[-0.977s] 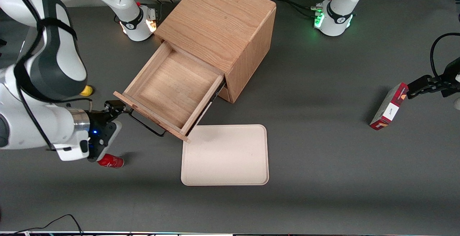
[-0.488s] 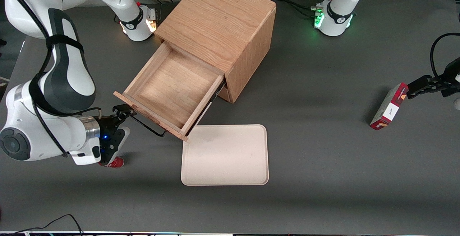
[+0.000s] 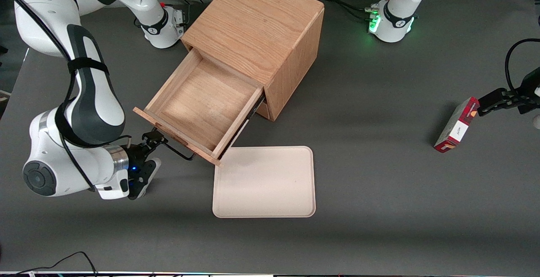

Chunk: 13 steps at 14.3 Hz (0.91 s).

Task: Close top drawer
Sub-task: 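Lower the right gripper against the drawer front beside the black handle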

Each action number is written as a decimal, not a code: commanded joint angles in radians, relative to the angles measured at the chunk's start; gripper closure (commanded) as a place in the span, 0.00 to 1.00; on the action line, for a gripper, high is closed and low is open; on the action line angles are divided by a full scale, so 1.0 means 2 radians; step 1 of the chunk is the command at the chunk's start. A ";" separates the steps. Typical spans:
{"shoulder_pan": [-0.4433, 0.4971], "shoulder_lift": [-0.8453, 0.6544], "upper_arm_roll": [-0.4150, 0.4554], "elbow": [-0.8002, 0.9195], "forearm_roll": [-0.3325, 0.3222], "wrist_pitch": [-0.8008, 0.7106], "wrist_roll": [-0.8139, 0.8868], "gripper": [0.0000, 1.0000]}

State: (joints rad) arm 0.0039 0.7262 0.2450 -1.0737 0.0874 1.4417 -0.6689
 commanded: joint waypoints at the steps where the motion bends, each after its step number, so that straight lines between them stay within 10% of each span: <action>1: -0.005 -0.004 0.006 -0.015 0.011 0.012 0.014 0.00; 13: -0.009 -0.022 0.006 -0.075 0.031 0.052 0.056 0.00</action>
State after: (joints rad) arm 0.0013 0.7250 0.2450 -1.1705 0.1146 1.5234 -0.5904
